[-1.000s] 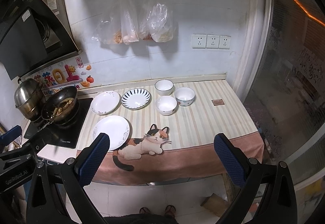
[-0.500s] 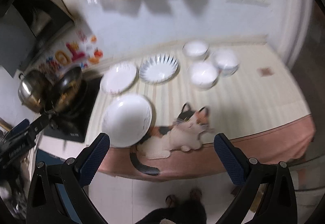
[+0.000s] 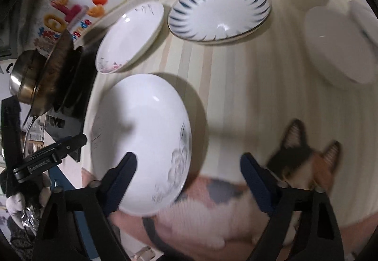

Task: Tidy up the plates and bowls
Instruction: 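Grasp the rim of the plain white plate with the right gripper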

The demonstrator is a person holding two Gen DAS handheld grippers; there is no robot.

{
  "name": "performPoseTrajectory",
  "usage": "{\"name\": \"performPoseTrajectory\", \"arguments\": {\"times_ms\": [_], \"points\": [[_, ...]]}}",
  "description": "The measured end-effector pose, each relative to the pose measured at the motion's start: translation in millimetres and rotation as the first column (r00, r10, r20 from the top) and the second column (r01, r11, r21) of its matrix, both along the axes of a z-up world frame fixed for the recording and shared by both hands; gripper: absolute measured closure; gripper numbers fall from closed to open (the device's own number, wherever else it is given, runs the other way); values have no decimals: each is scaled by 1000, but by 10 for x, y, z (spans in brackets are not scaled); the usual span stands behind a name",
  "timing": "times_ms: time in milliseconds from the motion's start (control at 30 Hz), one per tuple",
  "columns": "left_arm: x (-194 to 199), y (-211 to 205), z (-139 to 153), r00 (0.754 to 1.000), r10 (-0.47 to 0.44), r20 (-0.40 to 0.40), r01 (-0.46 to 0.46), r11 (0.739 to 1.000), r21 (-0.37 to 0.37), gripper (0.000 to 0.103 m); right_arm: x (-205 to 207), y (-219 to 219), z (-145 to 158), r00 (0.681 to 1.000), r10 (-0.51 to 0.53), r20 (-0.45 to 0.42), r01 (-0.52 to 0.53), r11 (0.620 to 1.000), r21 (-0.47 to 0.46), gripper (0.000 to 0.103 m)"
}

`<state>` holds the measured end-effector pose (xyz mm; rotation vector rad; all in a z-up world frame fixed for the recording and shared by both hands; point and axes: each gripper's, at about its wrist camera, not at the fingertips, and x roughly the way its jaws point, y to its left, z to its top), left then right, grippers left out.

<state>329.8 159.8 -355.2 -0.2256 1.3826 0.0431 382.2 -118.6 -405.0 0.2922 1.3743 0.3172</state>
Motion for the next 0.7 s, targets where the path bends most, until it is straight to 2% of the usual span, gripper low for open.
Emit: {"name": "performPoseTrajectory", "arguments": {"times_ms": [67, 100, 167, 200, 267, 300, 400, 467, 700], "points": [[66, 28, -116, 1000, 2, -27, -3, 1000, -29, 38, 147, 79, -172, 999, 19, -42, -18, 999, 30, 29], [96, 32, -174, 999, -7, -39, 5, 999, -48, 44, 188, 131, -228, 998, 33, -59, -31, 999, 35, 32], [130, 28, -236, 998, -19, -54, 15, 998, -64, 51, 263, 207, -339, 995, 63, -80, -59, 997, 53, 48], [136, 4, -263, 998, -32, -61, 27, 997, -78, 58, 250, 229, -351, 993, 74, -92, -68, 996, 63, 52], [139, -43, -290, 996, -53, -69, 46, 995, -93, 66, 298, 289, -449, 989, 98, -112, -90, 993, 71, 70], [129, -86, -288, 995, -65, -69, 58, 993, -101, 69, 289, 301, -424, 991, 98, -95, -92, 993, 72, 73], [150, -124, -271, 995, -73, -69, 69, 995, -68, 69, 286, 332, -389, 990, 108, -93, -103, 993, 63, 78], [174, -120, -261, 996, -63, -69, 57, 994, -93, 69, 285, 316, -379, 990, 110, -87, -106, 993, 53, 78], [125, -490, -70, 994, -99, -44, 94, 991, -90, 69, 180, 55, -208, 993, 88, -76, -83, 994, 65, 78]]}}
